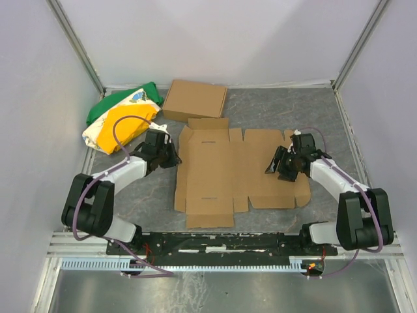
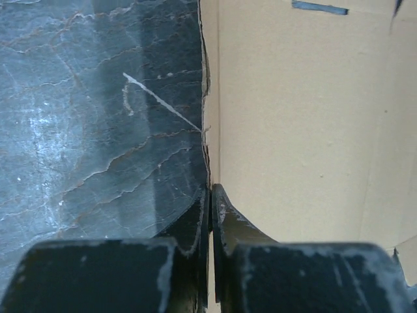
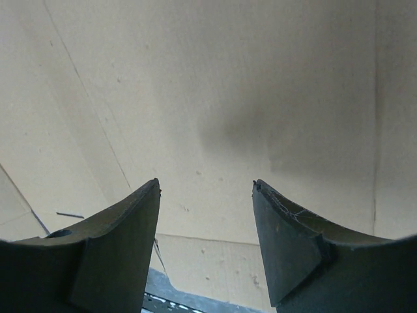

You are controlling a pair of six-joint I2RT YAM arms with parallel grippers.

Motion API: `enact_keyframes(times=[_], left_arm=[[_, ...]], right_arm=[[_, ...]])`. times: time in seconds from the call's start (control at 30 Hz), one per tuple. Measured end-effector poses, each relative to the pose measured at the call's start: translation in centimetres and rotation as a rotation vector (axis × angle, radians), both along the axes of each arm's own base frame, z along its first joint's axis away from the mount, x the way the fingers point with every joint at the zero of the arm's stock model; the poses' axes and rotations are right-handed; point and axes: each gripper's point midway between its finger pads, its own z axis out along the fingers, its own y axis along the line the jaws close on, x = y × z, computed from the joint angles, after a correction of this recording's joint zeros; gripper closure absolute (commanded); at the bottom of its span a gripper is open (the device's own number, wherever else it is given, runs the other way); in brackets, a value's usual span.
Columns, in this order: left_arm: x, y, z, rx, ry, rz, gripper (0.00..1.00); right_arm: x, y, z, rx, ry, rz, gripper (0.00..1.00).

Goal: Fold the paper box

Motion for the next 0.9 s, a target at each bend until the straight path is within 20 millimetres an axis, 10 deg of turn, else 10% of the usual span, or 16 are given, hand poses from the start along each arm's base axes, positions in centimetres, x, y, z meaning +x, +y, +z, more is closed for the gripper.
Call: enact_keyframes(times=[0.73, 0.9], left_arm=[[-0.2, -1.5, -1.4, -0.019, 0.072, -0.039, 0.83], [-1.1, -1.2, -1.9, 0.014, 0.129, -0.049, 0.97]], right_arm=[[1.5, 0.8, -2.3, -0.043, -0.013, 0.009, 0.36], [1.9, 1.6, -2.4, -0.061, -0.020, 0.032, 0.37]])
